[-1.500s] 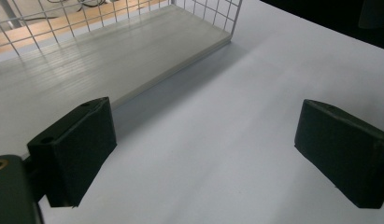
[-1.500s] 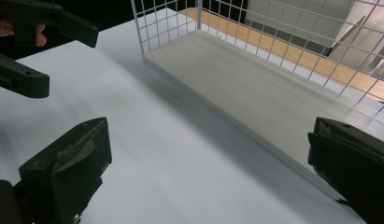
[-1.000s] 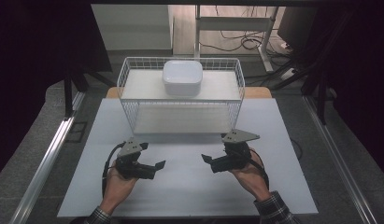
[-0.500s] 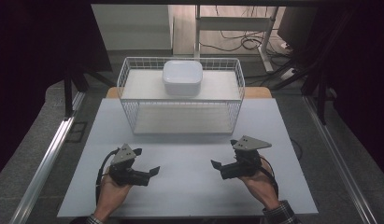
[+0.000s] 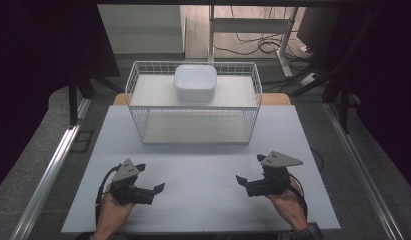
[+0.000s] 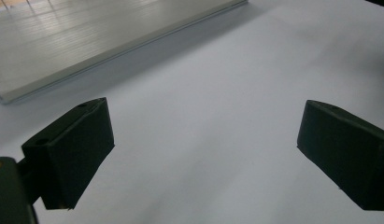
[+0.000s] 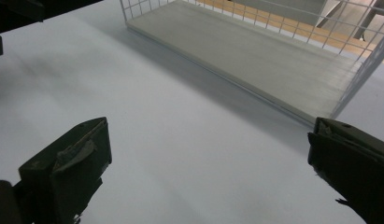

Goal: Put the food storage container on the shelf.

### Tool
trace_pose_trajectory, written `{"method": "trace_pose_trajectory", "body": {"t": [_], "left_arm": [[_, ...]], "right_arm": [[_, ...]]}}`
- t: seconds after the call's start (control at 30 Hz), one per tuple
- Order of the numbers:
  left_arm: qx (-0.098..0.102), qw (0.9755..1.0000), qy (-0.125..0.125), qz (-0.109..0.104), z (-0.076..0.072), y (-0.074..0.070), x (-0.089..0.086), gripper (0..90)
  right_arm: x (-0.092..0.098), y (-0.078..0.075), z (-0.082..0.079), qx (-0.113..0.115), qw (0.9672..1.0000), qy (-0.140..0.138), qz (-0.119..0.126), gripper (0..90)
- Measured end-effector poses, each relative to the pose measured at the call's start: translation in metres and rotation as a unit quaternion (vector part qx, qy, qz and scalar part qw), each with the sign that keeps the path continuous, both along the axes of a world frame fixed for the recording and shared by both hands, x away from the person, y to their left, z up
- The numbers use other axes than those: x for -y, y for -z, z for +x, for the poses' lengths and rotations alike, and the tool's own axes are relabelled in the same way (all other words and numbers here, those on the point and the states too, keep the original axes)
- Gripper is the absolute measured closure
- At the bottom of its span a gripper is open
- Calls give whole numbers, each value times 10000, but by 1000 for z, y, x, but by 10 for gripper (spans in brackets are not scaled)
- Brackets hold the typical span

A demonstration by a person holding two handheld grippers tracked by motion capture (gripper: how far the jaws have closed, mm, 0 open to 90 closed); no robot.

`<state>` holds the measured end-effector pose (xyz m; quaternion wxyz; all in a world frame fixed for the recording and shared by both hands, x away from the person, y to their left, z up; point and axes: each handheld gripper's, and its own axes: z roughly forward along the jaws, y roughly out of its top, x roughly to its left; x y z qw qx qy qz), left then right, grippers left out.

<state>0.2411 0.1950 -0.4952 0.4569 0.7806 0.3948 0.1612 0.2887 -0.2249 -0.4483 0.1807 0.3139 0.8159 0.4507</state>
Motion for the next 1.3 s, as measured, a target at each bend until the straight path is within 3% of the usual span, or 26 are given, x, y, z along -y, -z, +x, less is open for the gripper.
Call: {"method": "trace_pose_trajectory", "body": {"t": [0.33, 0.87, 1.3], "left_arm": [[-64, 9999, -80, 26, -8, 8, -8, 32], [-211, 9986, -147, 471, -18, 27, -7, 22], [-677, 9948, -173, 735, -11, 39, -6, 19]], "right_arm": [[18, 13, -5, -35, 9997, 229, -29, 0], [33, 36, -11, -124, 9987, 435, -256, 0], [33, 59, -7, -574, 9952, 490, -625, 0]]}}
